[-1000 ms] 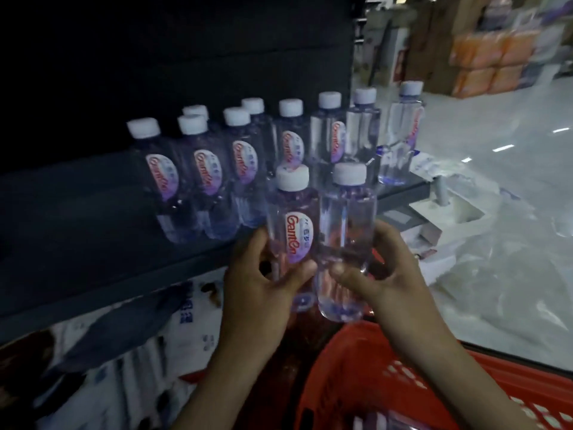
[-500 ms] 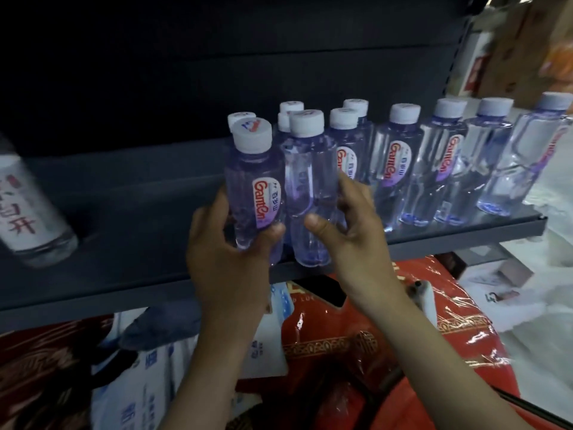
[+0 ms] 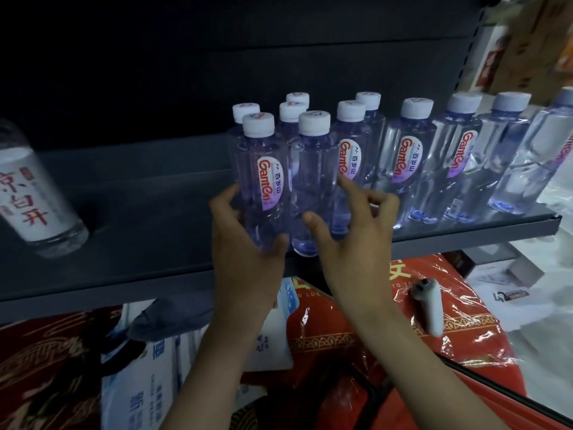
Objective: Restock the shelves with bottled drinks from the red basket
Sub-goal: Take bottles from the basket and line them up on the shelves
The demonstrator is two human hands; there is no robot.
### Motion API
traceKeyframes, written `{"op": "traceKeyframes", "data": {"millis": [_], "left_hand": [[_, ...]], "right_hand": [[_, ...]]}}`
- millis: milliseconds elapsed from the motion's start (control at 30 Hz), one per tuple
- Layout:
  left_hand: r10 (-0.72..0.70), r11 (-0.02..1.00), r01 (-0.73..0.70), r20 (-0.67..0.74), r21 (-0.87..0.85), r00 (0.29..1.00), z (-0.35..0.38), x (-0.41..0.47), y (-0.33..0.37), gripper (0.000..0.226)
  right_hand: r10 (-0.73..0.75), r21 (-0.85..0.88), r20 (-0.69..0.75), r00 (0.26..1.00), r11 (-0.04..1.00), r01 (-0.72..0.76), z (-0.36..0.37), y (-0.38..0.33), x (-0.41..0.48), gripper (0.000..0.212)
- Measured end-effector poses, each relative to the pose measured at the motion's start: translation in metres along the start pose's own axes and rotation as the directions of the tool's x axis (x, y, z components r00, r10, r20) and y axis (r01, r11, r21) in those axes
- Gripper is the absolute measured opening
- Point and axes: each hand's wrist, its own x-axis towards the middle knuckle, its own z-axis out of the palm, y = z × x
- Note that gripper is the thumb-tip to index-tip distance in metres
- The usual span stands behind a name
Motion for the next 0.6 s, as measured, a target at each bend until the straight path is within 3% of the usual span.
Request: {"op": "traceKeyframes", "data": {"millis": [167,600], "left_hand": [[-0.043,0.993,0.038,0.037,0.108,0.998,-0.009,-0.002,-0.012,0.092],[-0.008,0.972,0.004,0.015,0.234,1.000,0.004,0.017,-0.021,0.096]], "right_hand": [[0.005,-0.134,0.050,0.999,0.991,0.001,0.002,0.005,-0.008,0.084],[0.057,-0.113,0.106,0.993,0.993,-0.045,0.017,0.013,0.009,0.086]]}}
